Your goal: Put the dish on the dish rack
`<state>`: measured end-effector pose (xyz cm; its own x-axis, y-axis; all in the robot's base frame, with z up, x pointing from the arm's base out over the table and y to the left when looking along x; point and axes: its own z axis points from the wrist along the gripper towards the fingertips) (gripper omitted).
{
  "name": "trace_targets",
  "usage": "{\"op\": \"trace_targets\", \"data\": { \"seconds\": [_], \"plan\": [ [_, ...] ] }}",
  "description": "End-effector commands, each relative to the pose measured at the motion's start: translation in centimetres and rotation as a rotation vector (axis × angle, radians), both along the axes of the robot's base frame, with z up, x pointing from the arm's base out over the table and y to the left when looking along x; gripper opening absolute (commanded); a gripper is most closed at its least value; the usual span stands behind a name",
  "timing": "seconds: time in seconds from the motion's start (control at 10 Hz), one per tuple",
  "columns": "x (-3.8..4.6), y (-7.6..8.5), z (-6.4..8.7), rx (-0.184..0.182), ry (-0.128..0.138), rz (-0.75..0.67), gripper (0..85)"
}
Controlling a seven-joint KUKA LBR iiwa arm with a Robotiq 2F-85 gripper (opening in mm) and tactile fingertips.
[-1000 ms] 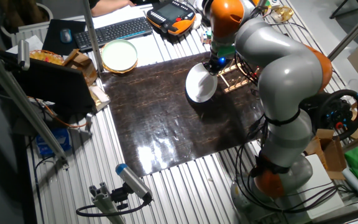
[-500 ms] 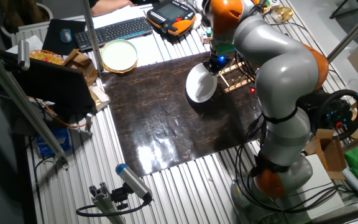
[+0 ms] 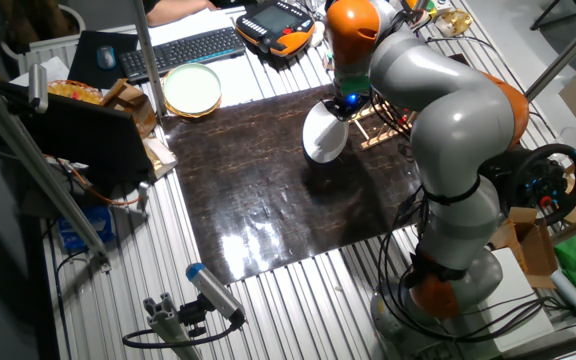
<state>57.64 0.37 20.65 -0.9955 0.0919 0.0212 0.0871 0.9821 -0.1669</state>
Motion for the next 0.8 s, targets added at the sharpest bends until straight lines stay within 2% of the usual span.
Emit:
{"op": "trace_targets", "data": {
  "seconds": [0.0,0.2,0.3,0.5,0.7],
  "plan": [
    [0.00,-0.02,0.00,0.000,0.001,0.005,2.0],
    [0.00,-0.02,0.00,0.004,-0.010,0.008,2.0],
    [0.00,-0.02,0.00,0.020,-0.013,0.007,2.0],
    [0.00,-0.02,0.00,0.013,-0.030,0.005,2.0],
    [0.00,-0.02,0.00,0.021,-0.030,0.008,2.0]
  ]
}}
